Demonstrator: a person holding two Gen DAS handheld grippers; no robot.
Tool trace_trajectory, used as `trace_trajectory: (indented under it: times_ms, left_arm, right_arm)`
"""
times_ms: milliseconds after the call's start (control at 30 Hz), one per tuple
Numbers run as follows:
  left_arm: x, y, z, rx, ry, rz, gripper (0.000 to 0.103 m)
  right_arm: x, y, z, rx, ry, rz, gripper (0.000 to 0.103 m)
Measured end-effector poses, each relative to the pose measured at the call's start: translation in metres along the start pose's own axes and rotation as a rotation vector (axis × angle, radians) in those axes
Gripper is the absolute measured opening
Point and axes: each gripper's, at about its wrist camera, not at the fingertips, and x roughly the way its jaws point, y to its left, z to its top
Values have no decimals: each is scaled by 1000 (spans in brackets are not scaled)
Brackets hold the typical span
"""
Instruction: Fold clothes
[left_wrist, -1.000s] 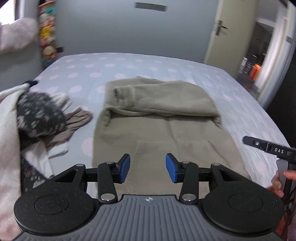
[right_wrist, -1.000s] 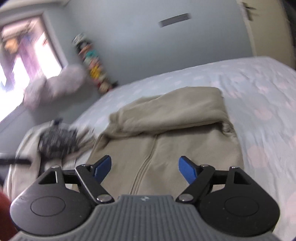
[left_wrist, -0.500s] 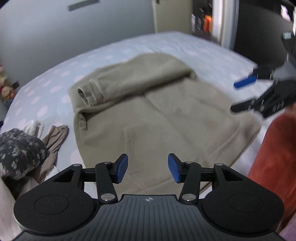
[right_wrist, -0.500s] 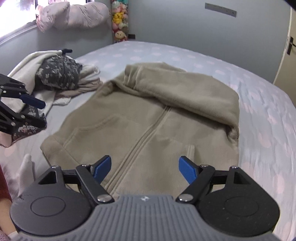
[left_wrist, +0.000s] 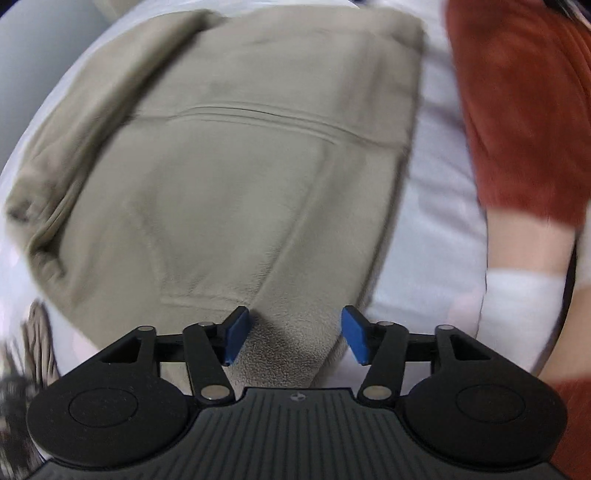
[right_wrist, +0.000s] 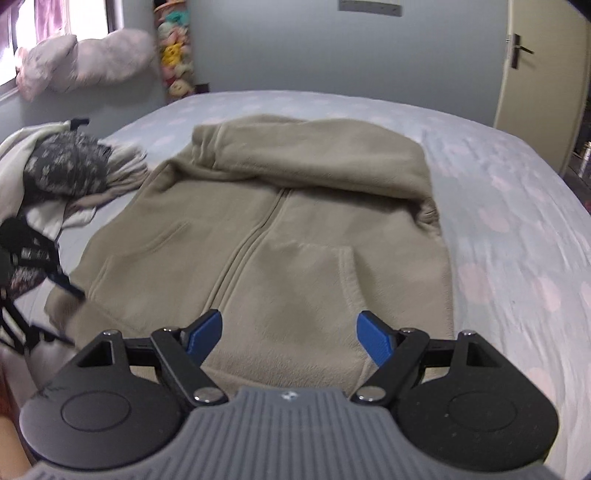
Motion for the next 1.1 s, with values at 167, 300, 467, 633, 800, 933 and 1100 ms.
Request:
trace_trajectory:
  times_ms: [167,300,467,633,800,933,1100]
  left_arm:
    - [18,-2,-6,-16,-50,-82,64]
    - [24,-2,-13,-17,-91,-121,74]
    - [28,-4,-18,-8,-116,-59,55]
    - [28,-17,-17,60,-114,19,44]
    - [28,-43,-9,192,-68,135,29]
    - [24,-38,-5,129,-59,145,21]
    - [20,-27,5,66,-22,116,16]
  right_arm:
    - [5,11,8,-8,40,-38,82]
    - [7,24,19,-19,77,-66,82]
    - [8,43,38,28,115,-96,82]
    - [10,65,38,-19,168,-139,82]
    - [14,65,33,-69,191,-136,82]
    - [27,50,23,-111,265,-103,82]
    - [33,43,17,-312,330,-36,82]
